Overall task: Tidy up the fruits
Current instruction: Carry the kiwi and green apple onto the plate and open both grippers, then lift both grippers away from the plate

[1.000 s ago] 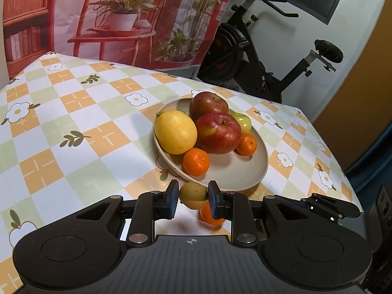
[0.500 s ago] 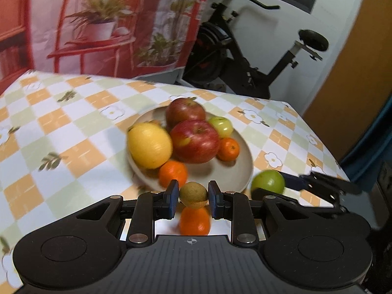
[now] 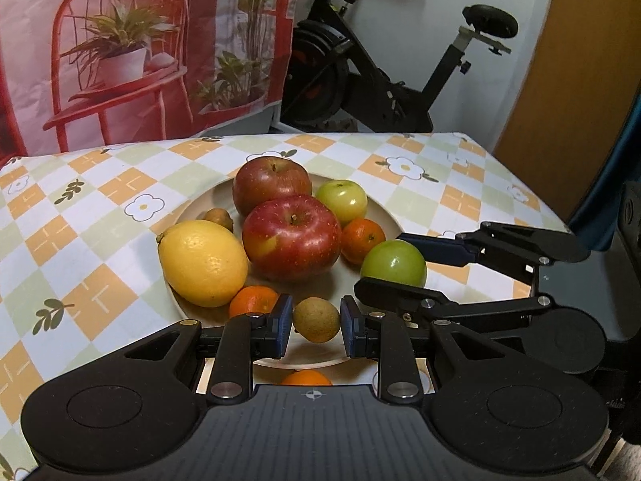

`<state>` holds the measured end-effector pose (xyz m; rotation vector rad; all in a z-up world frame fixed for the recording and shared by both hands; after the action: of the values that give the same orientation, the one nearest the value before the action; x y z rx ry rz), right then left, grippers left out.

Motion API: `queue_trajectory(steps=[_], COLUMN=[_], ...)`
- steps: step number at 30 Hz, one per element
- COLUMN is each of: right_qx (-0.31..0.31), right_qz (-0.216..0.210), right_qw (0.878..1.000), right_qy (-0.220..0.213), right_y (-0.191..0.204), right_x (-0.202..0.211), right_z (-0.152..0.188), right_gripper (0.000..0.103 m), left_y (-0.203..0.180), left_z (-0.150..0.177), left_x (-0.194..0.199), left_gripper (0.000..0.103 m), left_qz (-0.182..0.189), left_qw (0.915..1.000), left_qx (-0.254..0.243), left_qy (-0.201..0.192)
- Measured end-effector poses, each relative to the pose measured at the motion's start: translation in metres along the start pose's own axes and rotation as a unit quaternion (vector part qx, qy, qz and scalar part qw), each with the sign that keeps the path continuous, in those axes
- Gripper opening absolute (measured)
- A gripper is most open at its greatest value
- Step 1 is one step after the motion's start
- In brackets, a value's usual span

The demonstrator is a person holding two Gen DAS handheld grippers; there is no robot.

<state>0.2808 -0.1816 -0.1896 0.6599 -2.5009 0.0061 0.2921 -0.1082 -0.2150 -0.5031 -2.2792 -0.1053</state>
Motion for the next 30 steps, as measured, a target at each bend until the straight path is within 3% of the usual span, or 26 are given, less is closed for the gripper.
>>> queue_trajectory(steps=[9, 17, 21, 24, 30], right_qx=[0.003, -0.027, -0.047, -0.062, -0.115], right_qz=[0.004, 0.019, 0.024, 0.028, 0.036], right_qw=[1.0, 0.999, 0.999, 0.998, 0.992], right_qy=[0.01, -0.007, -0.013, -0.017, -0.033], right_y=[-0.001, -0.012, -0.017, -0.021, -0.029], right_x=[-0.005, 0.001, 0.006, 0.011, 0.028], right_z=[0.005, 0.007, 0.009, 0.01, 0.016], right_gripper=[0.045, 0.048, 0.05, 0.051, 0.051], left_y=[0.005, 0.007, 0.011, 0.016, 0.027], left_z=[0.004, 0.003, 0.004, 0.004, 0.007], left_x=[-0.006, -0.004, 0.001, 0.008, 0.027], left_gripper=[0.027, 0.028, 0.032, 0.045, 0.045], left_qz=[-0.006, -0.008, -0.014, -0.019, -0.029], left_qw=[0.9999, 0.9998, 0.9996, 0.9991, 0.9975], left_qx=[0.0, 0.011, 0.023, 0.037, 0.064], left_qy=[0.01, 0.012, 0.01, 0.004, -0.013])
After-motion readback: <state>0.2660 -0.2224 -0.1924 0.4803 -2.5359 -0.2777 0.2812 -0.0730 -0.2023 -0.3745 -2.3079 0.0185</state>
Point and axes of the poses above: each gripper's, at about its wrist camera, not at the fingertips, and x roughly against the way its jaws point, y to its left, z to its underside, the point moved 10 cm from there along -x, roughly the way its jaws point, and after that the axes turned 4 degrees about -z, right-handed, at the moved point
